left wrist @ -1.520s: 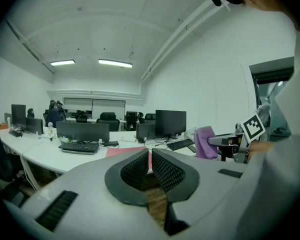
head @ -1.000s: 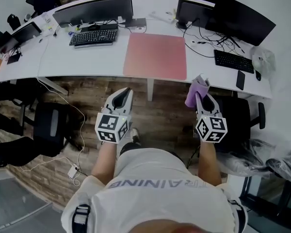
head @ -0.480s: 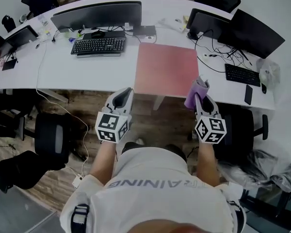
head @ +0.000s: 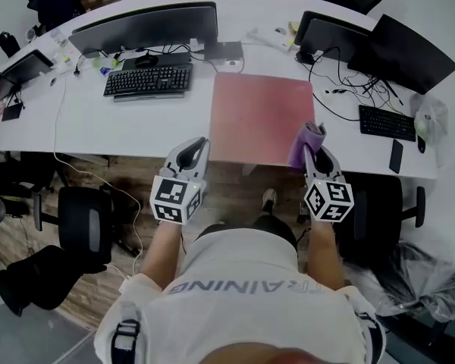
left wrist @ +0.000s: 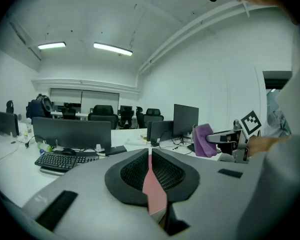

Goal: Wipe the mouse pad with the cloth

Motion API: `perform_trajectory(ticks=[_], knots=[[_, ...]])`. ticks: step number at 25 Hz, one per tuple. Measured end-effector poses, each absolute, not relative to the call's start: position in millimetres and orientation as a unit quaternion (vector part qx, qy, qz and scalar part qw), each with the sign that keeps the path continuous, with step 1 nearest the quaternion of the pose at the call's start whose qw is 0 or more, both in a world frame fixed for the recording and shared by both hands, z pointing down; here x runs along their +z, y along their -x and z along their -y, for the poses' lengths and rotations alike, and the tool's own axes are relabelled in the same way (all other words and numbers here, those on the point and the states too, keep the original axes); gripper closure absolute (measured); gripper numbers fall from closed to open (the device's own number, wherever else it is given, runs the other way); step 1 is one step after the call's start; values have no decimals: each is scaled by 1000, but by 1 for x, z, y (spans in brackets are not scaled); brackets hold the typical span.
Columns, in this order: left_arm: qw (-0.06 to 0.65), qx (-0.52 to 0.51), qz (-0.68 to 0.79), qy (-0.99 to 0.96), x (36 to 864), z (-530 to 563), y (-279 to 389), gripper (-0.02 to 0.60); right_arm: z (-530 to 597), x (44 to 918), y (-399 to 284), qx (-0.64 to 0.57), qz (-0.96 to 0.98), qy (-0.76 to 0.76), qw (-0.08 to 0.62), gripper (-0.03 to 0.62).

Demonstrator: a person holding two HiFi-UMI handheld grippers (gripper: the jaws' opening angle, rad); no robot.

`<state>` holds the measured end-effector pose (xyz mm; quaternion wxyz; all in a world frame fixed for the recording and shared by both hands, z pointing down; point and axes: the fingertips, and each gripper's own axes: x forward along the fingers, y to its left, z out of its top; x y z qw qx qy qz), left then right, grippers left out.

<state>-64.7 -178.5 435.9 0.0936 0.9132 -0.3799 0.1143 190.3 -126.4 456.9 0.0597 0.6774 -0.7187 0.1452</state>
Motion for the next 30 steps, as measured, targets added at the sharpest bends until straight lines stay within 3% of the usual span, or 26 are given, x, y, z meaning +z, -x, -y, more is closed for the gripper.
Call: perform_trajectory(ticks=[11,17,23,30], knots=[[87,122,418,-896,431,250,-53,549,220,463,-314,159,748,-643,49,491],[102,131,436,-885,446,273,-80,549,252,489,-351,181,751,-631,63,491],[124,131,446,-877,459,297,-62,549,282,502,-322,190,769,-605,80,491],[132,130,441,-878,471,334,-3,549,331,521,-220,212,790,-566,103,491]])
